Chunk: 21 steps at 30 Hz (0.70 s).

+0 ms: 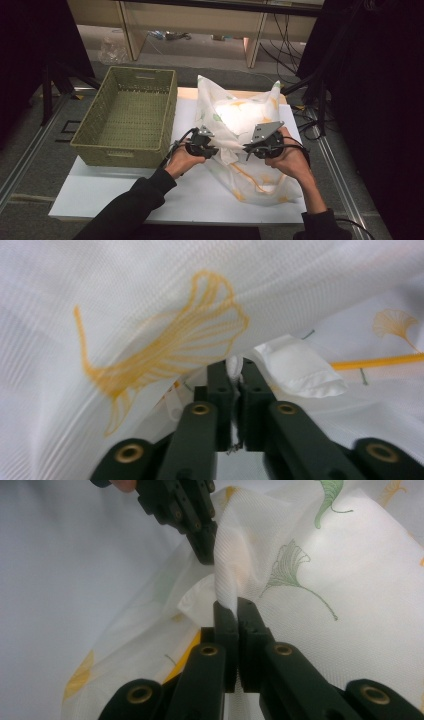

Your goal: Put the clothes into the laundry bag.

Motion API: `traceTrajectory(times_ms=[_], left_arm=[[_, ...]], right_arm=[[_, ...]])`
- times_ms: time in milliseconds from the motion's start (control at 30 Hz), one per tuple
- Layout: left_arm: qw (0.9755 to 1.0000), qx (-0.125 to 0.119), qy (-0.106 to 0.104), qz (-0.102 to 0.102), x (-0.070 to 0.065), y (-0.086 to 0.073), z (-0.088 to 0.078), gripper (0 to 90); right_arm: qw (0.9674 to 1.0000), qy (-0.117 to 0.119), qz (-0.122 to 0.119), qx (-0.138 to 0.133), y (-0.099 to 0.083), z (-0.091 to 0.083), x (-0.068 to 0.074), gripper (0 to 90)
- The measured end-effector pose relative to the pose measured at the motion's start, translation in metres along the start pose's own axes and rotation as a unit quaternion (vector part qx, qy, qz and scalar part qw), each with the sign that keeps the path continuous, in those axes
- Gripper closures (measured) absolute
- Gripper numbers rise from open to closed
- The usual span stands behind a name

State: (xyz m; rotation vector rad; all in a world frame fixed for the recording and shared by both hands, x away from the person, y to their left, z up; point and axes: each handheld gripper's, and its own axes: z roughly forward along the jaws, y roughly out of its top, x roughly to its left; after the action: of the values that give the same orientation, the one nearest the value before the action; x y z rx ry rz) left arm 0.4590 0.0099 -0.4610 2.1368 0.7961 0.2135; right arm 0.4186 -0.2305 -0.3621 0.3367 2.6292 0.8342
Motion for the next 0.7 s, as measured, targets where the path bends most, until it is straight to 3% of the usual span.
traceTrajectory(times_ms=[100, 267, 433, 633, 700], left_arm=[[0.9999, -0.001, -0.009, 0.014, -0.006, -0.005, -0.016, 87.2], [0.9993, -0.011, -0.016, 0.032, -0.018, -0.022, -0.058, 87.1], [0.9988, -0.031, -0.035, 0.014, -0.027, -0.051, -0.091, 87.0], [0.999, -0.005, -0.044, 0.007, -0.03, -0.084, -0.101, 86.7], [0.9987, 0.001, -0.05, -0.011, -0.029, -0.092, -0.104, 86.4]], right_arm=[[1.0, -0.004, 0.001, 0.002, -0.001, 0.001, 0.0, 90.0], [1.0, -0.003, 0.005, 0.003, -0.001, -0.001, 0.0, 90.0], [1.0, -0.005, -0.003, 0.005, -0.002, 0.0, 0.0, 90.0], [0.9997, 0.006, -0.005, 0.024, -0.001, 0.01, 0.002, 90.0], [0.9994, 0.01, 0.004, 0.034, -0.004, 0.014, 0.002, 90.0]])
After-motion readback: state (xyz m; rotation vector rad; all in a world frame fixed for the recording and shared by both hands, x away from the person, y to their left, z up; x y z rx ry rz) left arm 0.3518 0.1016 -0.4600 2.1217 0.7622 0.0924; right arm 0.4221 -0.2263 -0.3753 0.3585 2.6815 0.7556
